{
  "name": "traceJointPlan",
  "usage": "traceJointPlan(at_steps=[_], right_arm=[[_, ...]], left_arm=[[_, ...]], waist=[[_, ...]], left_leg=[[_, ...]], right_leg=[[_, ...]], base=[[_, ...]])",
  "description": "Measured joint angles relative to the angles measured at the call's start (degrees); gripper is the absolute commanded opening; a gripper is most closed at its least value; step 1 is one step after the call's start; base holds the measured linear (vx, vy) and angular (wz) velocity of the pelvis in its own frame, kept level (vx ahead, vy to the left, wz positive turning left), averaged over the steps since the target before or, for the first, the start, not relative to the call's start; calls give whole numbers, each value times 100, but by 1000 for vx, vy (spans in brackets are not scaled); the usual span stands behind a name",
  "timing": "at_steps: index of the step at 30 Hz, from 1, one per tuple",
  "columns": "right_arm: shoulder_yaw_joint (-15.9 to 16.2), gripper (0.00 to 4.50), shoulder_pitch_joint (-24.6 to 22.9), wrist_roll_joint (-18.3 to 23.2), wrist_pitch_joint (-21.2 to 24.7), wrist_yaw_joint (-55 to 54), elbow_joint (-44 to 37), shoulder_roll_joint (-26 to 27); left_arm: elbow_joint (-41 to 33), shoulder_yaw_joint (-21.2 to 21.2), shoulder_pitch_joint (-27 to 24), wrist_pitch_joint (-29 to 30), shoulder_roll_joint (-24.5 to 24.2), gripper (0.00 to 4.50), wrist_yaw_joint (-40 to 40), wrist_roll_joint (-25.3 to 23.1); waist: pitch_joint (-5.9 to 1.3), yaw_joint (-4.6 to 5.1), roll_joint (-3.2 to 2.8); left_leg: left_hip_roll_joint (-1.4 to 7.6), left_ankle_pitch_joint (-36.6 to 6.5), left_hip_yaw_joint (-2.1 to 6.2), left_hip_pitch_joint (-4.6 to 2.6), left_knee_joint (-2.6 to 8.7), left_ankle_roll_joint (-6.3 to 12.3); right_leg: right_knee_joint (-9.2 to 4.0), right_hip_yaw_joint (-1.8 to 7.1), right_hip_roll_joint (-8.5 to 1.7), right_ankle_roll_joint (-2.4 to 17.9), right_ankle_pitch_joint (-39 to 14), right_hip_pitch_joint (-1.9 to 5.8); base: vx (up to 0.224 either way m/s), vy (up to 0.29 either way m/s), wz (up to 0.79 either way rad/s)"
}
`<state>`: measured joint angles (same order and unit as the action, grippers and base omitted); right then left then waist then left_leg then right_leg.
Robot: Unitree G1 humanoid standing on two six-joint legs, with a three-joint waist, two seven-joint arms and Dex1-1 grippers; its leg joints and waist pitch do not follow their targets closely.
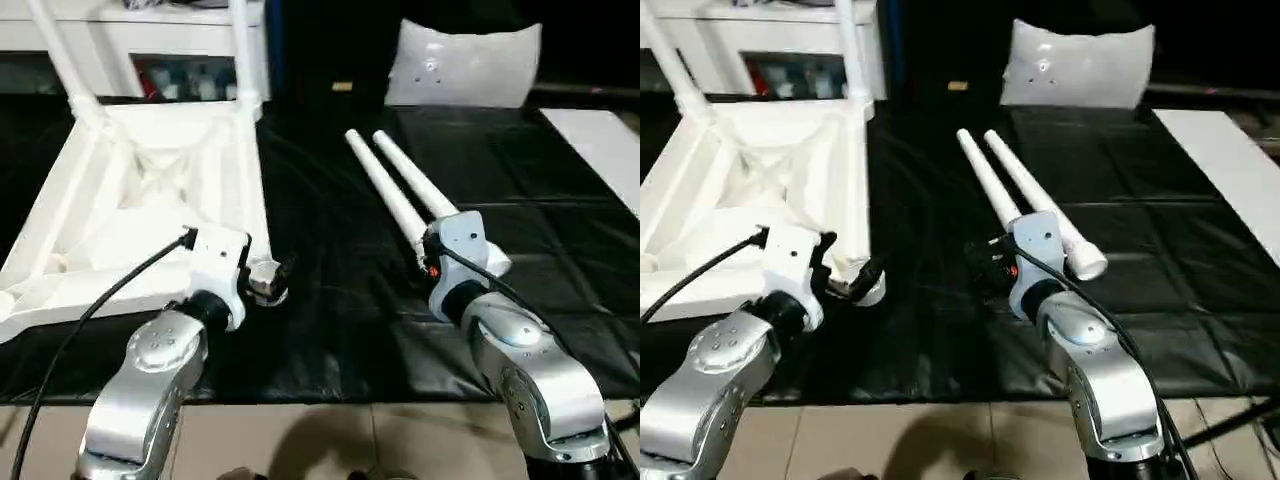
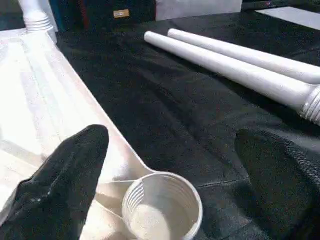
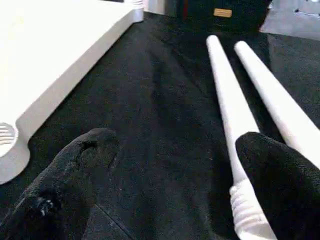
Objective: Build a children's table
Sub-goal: Pick table leg
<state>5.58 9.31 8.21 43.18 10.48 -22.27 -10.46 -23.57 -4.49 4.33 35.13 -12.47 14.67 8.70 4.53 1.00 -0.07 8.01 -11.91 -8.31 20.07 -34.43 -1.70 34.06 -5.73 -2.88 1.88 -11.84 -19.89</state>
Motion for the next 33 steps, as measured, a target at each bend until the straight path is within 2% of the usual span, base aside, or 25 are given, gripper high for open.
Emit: traceJointPlan(at_steps=[2, 7, 10, 14, 15, 16, 17, 18, 21, 25, 26, 29, 30, 31, 32, 33], right_arm=[[1, 450, -41, -5, -5, 1, 3, -80], [24, 450, -42, -62, -29, 14, 27, -113], [69, 450, -64, -64, -34, 62, 25, -118], [71, 450, -83, -52, 55, 61, 23, -141], [75, 450, -79, -54, 56, 64, 32, -158], [83, 450, -75, -52, 50, 68, 33, -156], [77, 450, -77, -55, 21, 68, 34, -159], [70, 450, -77, -57, 2, 76, 36, -173], [40, 450, -77, -72, -19, 117, 43, -253], [84, 450, -64, -103, -24, 138, 47, -209], [174, 450, -52, -110, -30, 184, 48, -221], [271, 450, -40, -107, -30, 252, 50, -224], [278, 450, -41, -108, -30, 251, 52, -244], [268, 450, -43, -118, -30, 246, 59, -299], [221, 450, -43, -134, -31, 235, 62, -307], [185, 450, -42, -149, -34, 227, 62, -299]], left_arm=[[-21, -44, -20, 0, -36, 449, 2, -19], [-31, -85, -87, 3, -44, 449, 5, -50], [-27, -86, -87, 2, -39, 449, 8, -50], [-15, -85, -78, 1, -10, 449, 7, -40], [-7, -82, -83, 1, -7, 449, 6, -37], [2, -71, -92, 2, -14, 449, 6, -37], [1, -58, -76, -1, -16, 449, 6, -35], [1, -59, -72, -1, -9, 449, 6, -35], [1, -85, -70, -1, -4, 449, 4, -31], [-1, -67, -88, -1, -20, 449, 0, -33], [-10, -38, -125, 0, -42, 449, 0, -34], [-15, -14, -145, 1, -52, 449, 0, -37], [-15, -28, -137, 4, -48, 449, 0, -36], [-20, -58, -113, 4, -34, 449, 3, -31], [-32, -74, -113, 3, -34, 449, 5, -29], [-32, -70, -114, 3, -44, 449, 4, -29]], waist=[[0, -13, 3], [0, -6, 4], [-1, 13, 3], [-1, 24, 4], [12, 20, 6], [13, 15, 11], [7, 58, 6], [-1, 77, 19], [-8, 137, 28], [-18, 92, 24], [-28, 95, 32], [-49, 42, 62], [-79, 20, 27], [-93, 25, 9], [-121, 19, -32], [-132, 6, -51]], left_leg=[[2, -11, -5, -16, 0, -5], [2, -13, -14, -12, -1, -2], [2, -17, -17, -33, 0, 2], [2, -57, -24, -135, -8, 8], [38, -79, -90, -215, -4, -9], [57, -110, -132, -260, -7, -15], [63, -130, -128, -283, -12, -22], [63, -138, -129, -292, -9, -25], [64, -167, -135, -259, -8, -17], [70, -215, -134, -233, -8, 12], [70, -240, -135, -253, -8, 23], [70, -284, -137, -255, -8, 48], [43, -313, -32, -137, -65, 129], [31, -354, 45, -72, -138, 207], [-5, -416, 173, 40, -247, 382], [-24, -427, 239, 85, -279, 401]], right_leg=[[1, 2, 1, -33, -35, 26], [1, 13, 1, -30, -33, 19], [-2, 13, 3, -31, -35, 27], [-15, 14, 3, -37, -64, 121], [-29, 68, 36, -38, -65, 98], [-26, 102, 47, -35, -66, 125], [-33, 84, 43, -37, -79, 200], [-35, 85, 43, -37, -89, 204], [-46, 94, 49, -49, -121, 218], [-77, 80, 53, -46, -154, 213], [-81, 76, 51, -2, -159, 211], [-79, 67, 51, 37, -218, 218], [-116, -35, 31, 3, -233, 257], [-133, -138, -3, -36, -256, 285], [-143, -283, -37, -90, -296, 317], [-154, -354, -54, -122, -321, 342]], base=[[0, 0, 0], [0, 0, 0], [0, 0, 0], [0, 0, 0], [0, 0, 0], [8, 12, -23], [0, 0, 0], [0, 0, 0], [17, 0, 0], [47, 6, 3], [87, 15, 1], [60, 9, 0], [0, 0, 0], [29, 22, 35], [84, 29, 61], [84, 29, 61]])
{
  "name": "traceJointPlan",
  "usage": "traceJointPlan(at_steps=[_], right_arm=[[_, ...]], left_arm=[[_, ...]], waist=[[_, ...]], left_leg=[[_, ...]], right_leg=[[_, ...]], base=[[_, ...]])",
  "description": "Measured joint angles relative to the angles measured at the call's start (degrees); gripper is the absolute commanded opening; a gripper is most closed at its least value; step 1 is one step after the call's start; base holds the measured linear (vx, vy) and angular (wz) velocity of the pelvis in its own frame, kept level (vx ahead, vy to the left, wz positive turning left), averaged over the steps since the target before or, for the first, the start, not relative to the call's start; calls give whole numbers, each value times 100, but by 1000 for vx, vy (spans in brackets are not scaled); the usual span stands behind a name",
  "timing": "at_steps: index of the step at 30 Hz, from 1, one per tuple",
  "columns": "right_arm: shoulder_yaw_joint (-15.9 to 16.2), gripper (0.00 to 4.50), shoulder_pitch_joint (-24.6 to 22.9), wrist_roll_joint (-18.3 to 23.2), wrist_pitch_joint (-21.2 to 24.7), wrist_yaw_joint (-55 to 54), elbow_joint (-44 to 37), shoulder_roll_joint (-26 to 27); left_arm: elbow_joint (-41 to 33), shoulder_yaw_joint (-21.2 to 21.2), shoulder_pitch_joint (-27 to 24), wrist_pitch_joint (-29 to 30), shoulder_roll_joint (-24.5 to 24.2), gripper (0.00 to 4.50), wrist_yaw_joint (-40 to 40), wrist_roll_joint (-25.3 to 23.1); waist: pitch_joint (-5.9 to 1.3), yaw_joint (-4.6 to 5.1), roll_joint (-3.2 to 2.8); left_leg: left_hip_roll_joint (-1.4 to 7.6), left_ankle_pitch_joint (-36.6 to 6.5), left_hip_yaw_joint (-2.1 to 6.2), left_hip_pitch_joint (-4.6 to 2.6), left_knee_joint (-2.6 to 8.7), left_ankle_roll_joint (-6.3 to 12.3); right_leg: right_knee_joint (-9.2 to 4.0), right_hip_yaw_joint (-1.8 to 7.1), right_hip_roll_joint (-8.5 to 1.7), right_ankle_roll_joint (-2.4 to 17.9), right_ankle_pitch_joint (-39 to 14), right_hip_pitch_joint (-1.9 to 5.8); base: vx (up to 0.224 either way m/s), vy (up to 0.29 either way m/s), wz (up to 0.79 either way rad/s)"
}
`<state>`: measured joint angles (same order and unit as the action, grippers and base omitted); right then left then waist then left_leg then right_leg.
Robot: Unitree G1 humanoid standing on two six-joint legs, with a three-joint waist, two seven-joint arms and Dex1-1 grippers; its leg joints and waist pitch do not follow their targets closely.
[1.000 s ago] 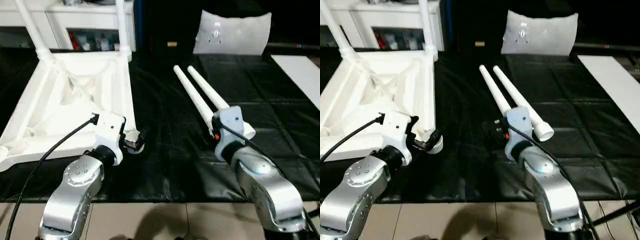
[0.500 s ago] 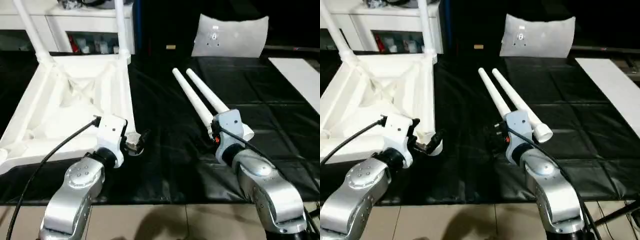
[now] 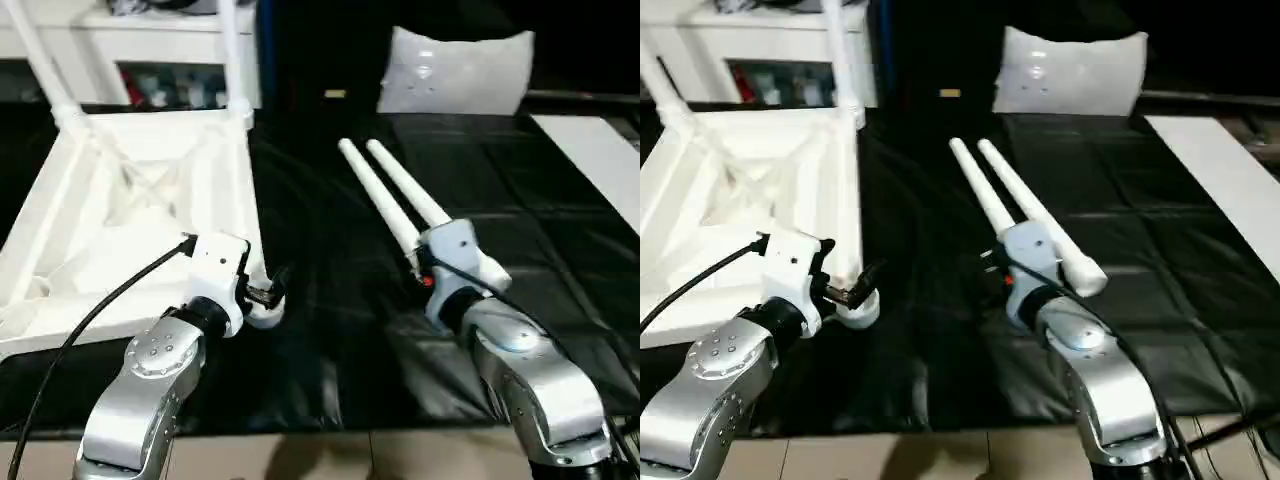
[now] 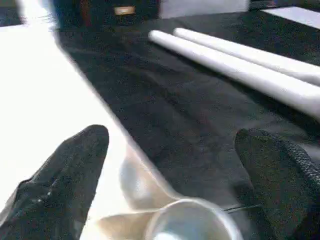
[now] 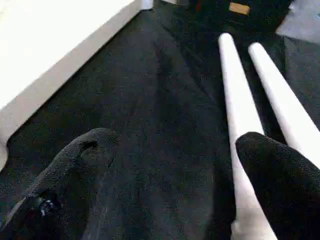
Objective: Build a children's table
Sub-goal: Pick table leg
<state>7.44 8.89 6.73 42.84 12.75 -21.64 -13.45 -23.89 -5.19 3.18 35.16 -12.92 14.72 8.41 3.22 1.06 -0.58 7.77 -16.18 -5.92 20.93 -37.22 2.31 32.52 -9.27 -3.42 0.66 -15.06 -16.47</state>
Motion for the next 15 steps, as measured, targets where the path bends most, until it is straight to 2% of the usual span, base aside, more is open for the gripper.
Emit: traceJointPlan(at_steps=[1, 2, 3, 4, 5, 6, 7, 8, 9, 10, 11, 12, 13, 14, 15], right_arm=[[-25, 450, 0, -9, -1, -12, 4, 57], [15, 450, 67, -1, -2, -18, 47, 144], [62, 450, 113, 5, -20, -18, 42, 186], [74, 450, 134, 12, -41, -21, 40, 181], [45, 450, 123, 10, -48, -35, 40, 149], [12, 450, 125, -3, -49, -44, 41, 142], [-13, 450, 122, -14, -53, -48, 40, 137], [-34, 450, 107, -18, -59, -58, 47, 78], [-88, 450, 28, -27, -36, -80, 55, 27], [-158, 450, -2, -34, 33, -122, 84, 13], [-216, 450, -1, -38, 89, -153, 105, 47], [-250, 450, -1, -42, 127, -175, 100, 71], [-257, 450, 2, -48, 133, -182, 95, 74], [-250, 450, 26, -68, 131, -193, 86, 88], [-198, 450, 19, -71, 137, -200, 94, 135]], left_arm=[[5, 13, -4, 1, -11, 449, 0, -7], [8, 48, -46, 3, -56, 449, 1, -16], [23, 79, -52, 7, -107, 449, 3, -26], [26, 103, -49, 7, -171, 449, 10, -32], [19, 95, -38, 6, -186, 449, 25, -32], [8, 76, -27, 5, -185, 449, 46, -31], [6, 56, -23, 4, -182, 449, 79, -31], [28, 19, -16, 7, -175, 449, 107, -33], [46, -111, -18, 9, -74, 449, 132, -28], [31, -235, -23, 9, -42, 449, 155, -9], [28, -261, -27, 9, -43, 449, 166, -2], [22, -243, -19, 9, -73, 449, 169, -3], [5, -234, -16, 8, -84, 449, 170, -4], [-15, -228, -9, 3, -130, 449, 181, -2], [-13, -190, -31, 2, -188, 449, 193, -5]], waist=[[2, 6, -16], [8, 7, -18], [2, 25, 4], [-8, 49, 36], [-20, 91, 52], [-41, 123, 95], [-54, 172, 180], [-54, 191, 305], [-41, 139, 261], [-31, 88, 222], [-19, -1, 219], [7, -48, 164], [19, -71, 121], [2, -77, -31], [32, -19, 0]], left_leg=[[-33, -1, 89, 16, -3, -1], [-35, -19, 105, -105, 38, -140], [-84, -51, 102, -169, 32, -192], [-123, -80, 88, -235, 22, -205], [-151, -102, 73, -308, 24, -201], [-185, -111, 38, -336, 34, -202], [-258, -116, 11, -364, 42, -208], [-361, -181, -34, -363, -26, -188], [-340, -253, -16, -368, -160, 72], [-319, -292, 1, -348, -335, 155], [-298, -300, 4, -344, -443, 110], [-278, -209, 74, -323, -504, -54], [-234, -167, 77, -313, -382, -226], [-140, -105, 95, -336, -190, -517], [-121, -131, 74, -358, -169, -505]], right_leg=[[-41, -91, -22, -14, -17, 56], [80, -21, 0, 56, -96, 15], [342, 133, 2, 173, -199, -47], [695, 288, 0, 123, -235, -176], [959, 424, 0, 79, -234, -356], [926, 515, -23, 36, -205, -515], [670, 606, -92, 22, -141, -582], [594, 739, -162, -117, 84, -562], [581, 771, -126, -88, 42, -498], [531, 813, -60, -76, 42, -433], [492, 1043, 116, -33, 62, -372], [434, 1220, 285, 16, 90, -254], [429, 1318, 404, 11, 87, -228], [449, 1344, 558, -3, 89, -217], [434, 1321, 534, -33, 72, -233]], base=[[122, 18, 61], [153, 6, 33], [153, 6, 33], [117, -8, 4], [68, -19, 2], [68, -19, 2], [38, -51, 3], [38, -66, 9], [38, -66, 9], [52, -66, -9], [51, -64, -43], [51, -64, -43], [24, -34, -50], [15, 57, -52], [15, 57, -52]])
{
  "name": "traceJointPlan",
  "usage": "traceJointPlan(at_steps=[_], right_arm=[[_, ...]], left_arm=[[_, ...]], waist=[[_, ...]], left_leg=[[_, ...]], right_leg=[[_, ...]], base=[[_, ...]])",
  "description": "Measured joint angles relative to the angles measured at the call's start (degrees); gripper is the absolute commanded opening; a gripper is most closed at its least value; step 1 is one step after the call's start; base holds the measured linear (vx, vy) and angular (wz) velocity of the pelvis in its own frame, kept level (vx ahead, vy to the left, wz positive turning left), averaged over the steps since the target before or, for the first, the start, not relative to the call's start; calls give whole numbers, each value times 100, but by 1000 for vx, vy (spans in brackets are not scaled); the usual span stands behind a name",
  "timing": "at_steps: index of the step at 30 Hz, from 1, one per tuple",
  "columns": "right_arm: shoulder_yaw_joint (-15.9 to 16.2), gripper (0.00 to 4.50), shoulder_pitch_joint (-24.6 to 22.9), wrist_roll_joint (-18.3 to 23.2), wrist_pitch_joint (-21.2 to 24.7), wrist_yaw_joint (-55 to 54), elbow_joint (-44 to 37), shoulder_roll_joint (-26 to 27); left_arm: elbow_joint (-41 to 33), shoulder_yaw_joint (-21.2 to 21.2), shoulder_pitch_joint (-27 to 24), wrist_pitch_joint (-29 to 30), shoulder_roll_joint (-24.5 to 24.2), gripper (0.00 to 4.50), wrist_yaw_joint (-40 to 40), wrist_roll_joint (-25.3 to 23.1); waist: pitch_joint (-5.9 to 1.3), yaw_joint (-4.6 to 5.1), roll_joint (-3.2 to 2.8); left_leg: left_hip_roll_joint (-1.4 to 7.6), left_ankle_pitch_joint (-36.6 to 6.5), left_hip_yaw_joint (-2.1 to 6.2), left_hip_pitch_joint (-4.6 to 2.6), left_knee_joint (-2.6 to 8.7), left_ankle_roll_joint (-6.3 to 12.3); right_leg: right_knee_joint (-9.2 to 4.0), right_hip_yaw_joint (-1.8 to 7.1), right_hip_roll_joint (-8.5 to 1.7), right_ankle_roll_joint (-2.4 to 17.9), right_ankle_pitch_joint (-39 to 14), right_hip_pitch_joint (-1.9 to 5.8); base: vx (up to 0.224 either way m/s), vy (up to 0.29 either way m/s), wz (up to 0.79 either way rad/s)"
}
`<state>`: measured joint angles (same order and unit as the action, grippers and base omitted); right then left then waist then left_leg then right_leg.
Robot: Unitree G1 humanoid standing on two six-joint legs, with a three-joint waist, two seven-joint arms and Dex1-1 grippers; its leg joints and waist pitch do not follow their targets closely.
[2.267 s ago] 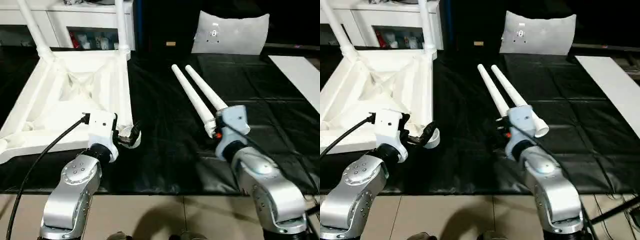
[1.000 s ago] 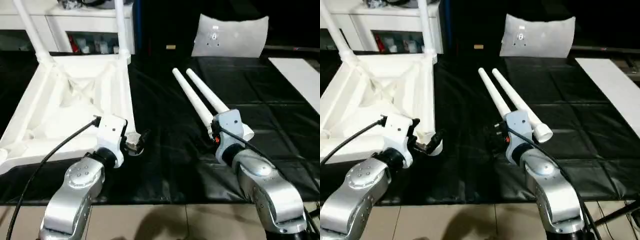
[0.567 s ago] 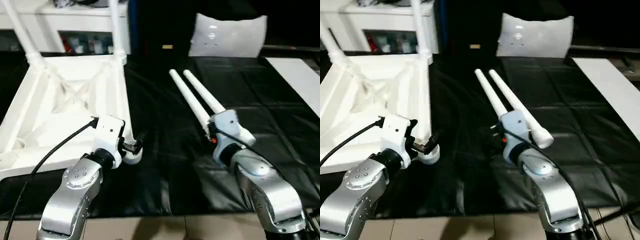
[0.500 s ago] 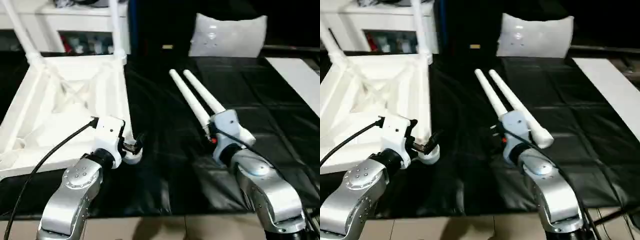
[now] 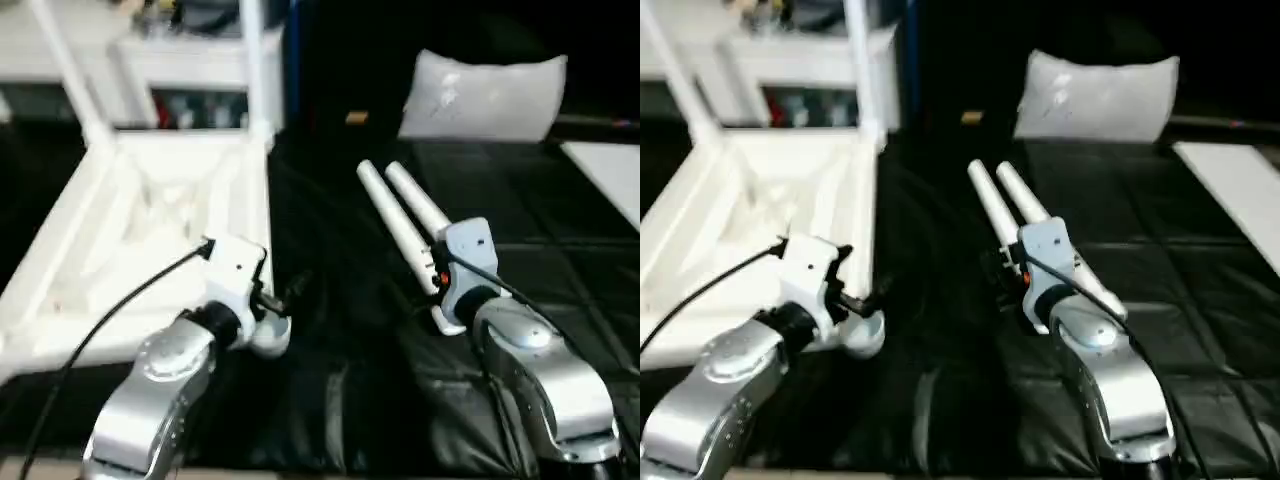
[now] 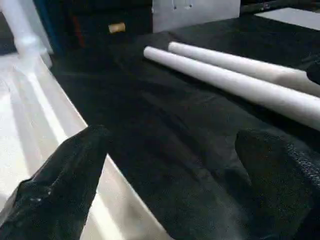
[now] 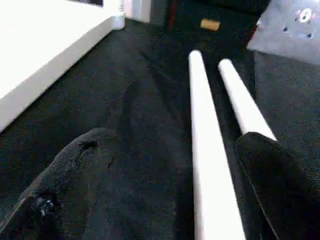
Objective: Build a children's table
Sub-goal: Pick table leg
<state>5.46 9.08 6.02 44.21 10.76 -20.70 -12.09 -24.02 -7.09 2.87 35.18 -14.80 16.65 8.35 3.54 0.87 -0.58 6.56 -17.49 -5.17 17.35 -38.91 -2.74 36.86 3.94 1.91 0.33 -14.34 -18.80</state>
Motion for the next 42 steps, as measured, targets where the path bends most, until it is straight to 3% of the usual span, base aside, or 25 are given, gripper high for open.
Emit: traceJointPlan(at_steps=[1, 2, 3, 4, 7, 10, 15, 21, 27, 28, 32, 33, 36, 42], right_arm=[[51, 450, 5, 0, 6, 4, -9, 0], [66, 450, 6, 0, 25, 7, -11, -27], [64, 450, 43, -5, 78, 4, -11, -78], [62, 450, 93, -7, 166, 4, -12, -132], [-28, 450, 260, -34, 496, 12, 10, -337], [27, 450, 538, -99, 805, 158, 285, -490], [126, 450, 1177, -130, 767, 288, 1146, -571], [14, 450, 2000, -117, 687, 359, 2402, -499], [-98, 450, 2731, -20, 696, 565, 3746, -417], [-117, 431, 2768, 7, 697, 612, 3841, -412], [-213, 431, 2959, 142, 843, 813, 4358, -332], [-220, 397, 2960, 174, 928, 840, 4400, -329], [-275, 388, 3020, 273, 1176, 937, 4591, -327], [-188, 318, 3301, 318, 1315, 1403, 5147, -406]], left_arm=[[4, 21, 3, 0, -41, 449, 9, -4], [20, 15, -8, 1, -65, 449, 29, -11], [19, 1, -27, -20, -94, 449, 79, -20], [11, -20, -25, -20, -133, 449, 134, -20], [-48, -212, 8, 4, -160, 449, 296, 14], [-163, -243, -7, 106, -346, 449, 525, 149], [-514, -333, 2, 269, -675, 449, 1027, 420], [-670, -447, 239, 712, -832, 449, 1337, 679], [-762, -458, 383, 1006, -1074, 449, 1573, 836], [-762, -456, 395, 1009, -1082, 450, 1575, 836], [-762, -455, 422, 1080, -1100, 450, 1633, 877], [-762, -455, 422, 1091, -1100, 450, 1635, 883], [-762, -456, 428, 1120, -1109, 450, 1631, 892], [-762, -457, 452, 1150, -1149, 450, 1634, 948]], waist=[[4, 91, 36], [14, 178, 64], [2, 276, 78], [-35, 332, 105], [-64, 357, 102], [-61, 271, 100], [-44, 155, 73], [-30, 155, 53], [-29, 177, 50], [-29, 175, 50], [-30, 153, 49], [-30, 131, 49], [-30, 63, 49], [-30, -3, 49]], left_leg=[[-15, 12, 13, -23, 60, 64], [-21, 23, -6, -32, 107, 78], [-24, 22, -11, -43, 114, 100], [-24, 31, -20, -22, 113, 138], [-19, 74, -36, 134, 111, 153], [-18, 121, -31, 210, 111, 89], [13, 143, -64, 213, 125, 92], [100, 220, -192, 203, 134, 29], [123, 246, -192, 207, 134, -3], [131, 247, -192, 212, 134, -5], [145, 256, -192, 254, 137, -19], [145, 263, -194, 282, 137, -19], [148, 298, -202, 294, 139, -21], [154, 284, -214, 293, 140, -39]], right_leg=[[-7, -94, -72, 90, -32, -34], [-9, -242, -187, 200, -78, -45], [-24, -461, -334, 297, -42, -15], [-38, -504, -367, 276, -15, 16], [-97, -483, -369, 66, 57, -68], [-75, -484, -369, 43, 73, -163], [-63, -490, -366, 88, 105, -189], [-23, -490, -365, 115, 148, -207], [21, -491, -348, 118, 153, -231], [20, -493, -342, 118, 153, -234], [19, -499, -332, 120, 154, -271], [20, -500, -332, 124, 157, -298], [17, -500, -332, 125, 158, -312], [17, -500, -334, 130, 161, -313]], base=[[50, 74, -20], [57, 30, 7], [57, 30, 7], [0, 0, 0], [0, 0, 0], [0, 0, 0], [-21, -7, 0], [-59, -19, 2], [0, 0, 0], [0, 0, 0], [0, 0, 0], [0, 0, 0], [0, 0, 0], [0, 0, 0]])
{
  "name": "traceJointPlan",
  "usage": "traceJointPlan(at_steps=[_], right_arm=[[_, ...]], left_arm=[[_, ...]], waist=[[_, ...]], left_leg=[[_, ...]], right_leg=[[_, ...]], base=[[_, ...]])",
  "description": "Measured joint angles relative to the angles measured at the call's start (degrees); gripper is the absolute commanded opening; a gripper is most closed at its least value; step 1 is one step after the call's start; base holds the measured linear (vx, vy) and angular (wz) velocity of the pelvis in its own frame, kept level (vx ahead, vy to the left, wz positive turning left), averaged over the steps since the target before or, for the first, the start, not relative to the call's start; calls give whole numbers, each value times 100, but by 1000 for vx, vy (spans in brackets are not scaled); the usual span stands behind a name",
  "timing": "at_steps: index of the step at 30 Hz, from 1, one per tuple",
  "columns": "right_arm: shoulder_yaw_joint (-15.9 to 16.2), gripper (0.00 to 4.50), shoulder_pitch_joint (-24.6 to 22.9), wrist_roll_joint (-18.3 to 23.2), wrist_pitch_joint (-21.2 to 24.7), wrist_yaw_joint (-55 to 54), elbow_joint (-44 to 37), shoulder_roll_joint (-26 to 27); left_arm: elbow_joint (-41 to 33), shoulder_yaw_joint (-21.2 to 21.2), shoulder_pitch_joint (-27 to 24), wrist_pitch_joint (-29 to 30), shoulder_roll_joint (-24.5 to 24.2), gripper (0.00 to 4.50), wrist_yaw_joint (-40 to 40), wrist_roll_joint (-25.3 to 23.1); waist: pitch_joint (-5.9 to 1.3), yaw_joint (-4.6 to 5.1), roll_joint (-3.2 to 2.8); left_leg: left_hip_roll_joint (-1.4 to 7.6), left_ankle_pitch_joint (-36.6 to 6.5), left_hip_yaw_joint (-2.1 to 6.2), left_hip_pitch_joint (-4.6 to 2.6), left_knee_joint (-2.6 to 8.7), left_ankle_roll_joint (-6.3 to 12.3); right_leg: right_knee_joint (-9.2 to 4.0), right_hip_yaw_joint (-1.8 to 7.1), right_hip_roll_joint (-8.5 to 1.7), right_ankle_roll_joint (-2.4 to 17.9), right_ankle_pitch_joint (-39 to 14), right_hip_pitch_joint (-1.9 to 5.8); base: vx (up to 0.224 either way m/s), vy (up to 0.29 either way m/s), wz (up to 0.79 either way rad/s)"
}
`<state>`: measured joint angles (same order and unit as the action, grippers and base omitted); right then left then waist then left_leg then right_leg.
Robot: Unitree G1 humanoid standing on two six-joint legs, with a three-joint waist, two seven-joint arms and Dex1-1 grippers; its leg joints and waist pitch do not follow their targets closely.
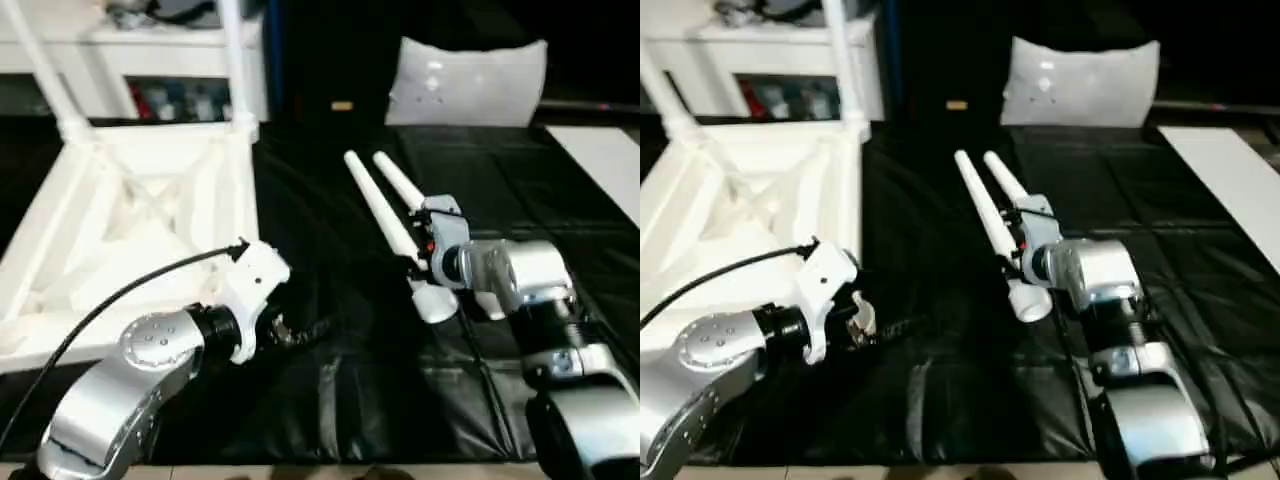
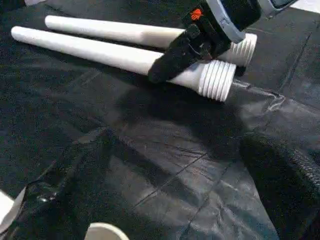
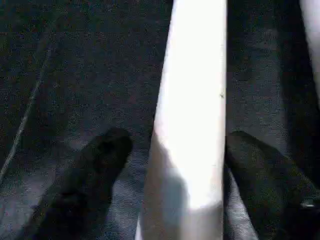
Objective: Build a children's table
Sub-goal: Pick table leg
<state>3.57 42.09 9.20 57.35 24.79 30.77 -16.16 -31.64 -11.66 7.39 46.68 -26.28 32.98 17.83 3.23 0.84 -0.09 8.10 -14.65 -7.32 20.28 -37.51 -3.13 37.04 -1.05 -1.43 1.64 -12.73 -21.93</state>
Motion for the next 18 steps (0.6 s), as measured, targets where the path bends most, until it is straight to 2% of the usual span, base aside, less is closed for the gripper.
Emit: traceJointPlan(at_steps=[3, 5, 9, 11, 18], right_arm=[[133, 303, 70, -2, -2, 211, 225, -27], [138, 274, 114, -1, -9, 296, 322, -29], [133, 250, 140, 0, -15, 374, 386, -31], [138, 223, 169, 3, -19, 417, 431, -27], [131, 198, 202, -2, -69, 469, 509, -30]], left_arm=[[0, -4, 3, 38, 3, 450, 1, 15], [0, -6, 5, 64, 5, 450, 1, 40], [0, -15, 5, 78, 0, 450, -1, 50], [0, -39, 5, 78, -2, 450, -3, 50], [-8, -57, 13, 151, -7, 450, -33, 52]], waist=[[0, 0, 0], [0, 1, 1], [0, 1, 1], [0, 1, 1], [-2, -1, 3]], left_leg=[[8, -5, -10, -2, 0, 14], [19, -4, -24, -5, 0, 14], [35, -2, -53, -10, 3, 13], [48, -1, -74, -11, 2, 12], [60, -1, -93, -12, 2, 13]], right_leg=[[0, 0, 0, 9, 5, 0], [1, -1, 1, 14, 9, 0], [1, -1, 1, 14, 9, 1], [1, -1, 1, 14, 9, 1], [-1, 0, 1, 14, 9, 0]], base=[[0, 0, 0], [0, 0, 0], [0, 0, 0], [0, 0, 0], [0, 0, 0]])
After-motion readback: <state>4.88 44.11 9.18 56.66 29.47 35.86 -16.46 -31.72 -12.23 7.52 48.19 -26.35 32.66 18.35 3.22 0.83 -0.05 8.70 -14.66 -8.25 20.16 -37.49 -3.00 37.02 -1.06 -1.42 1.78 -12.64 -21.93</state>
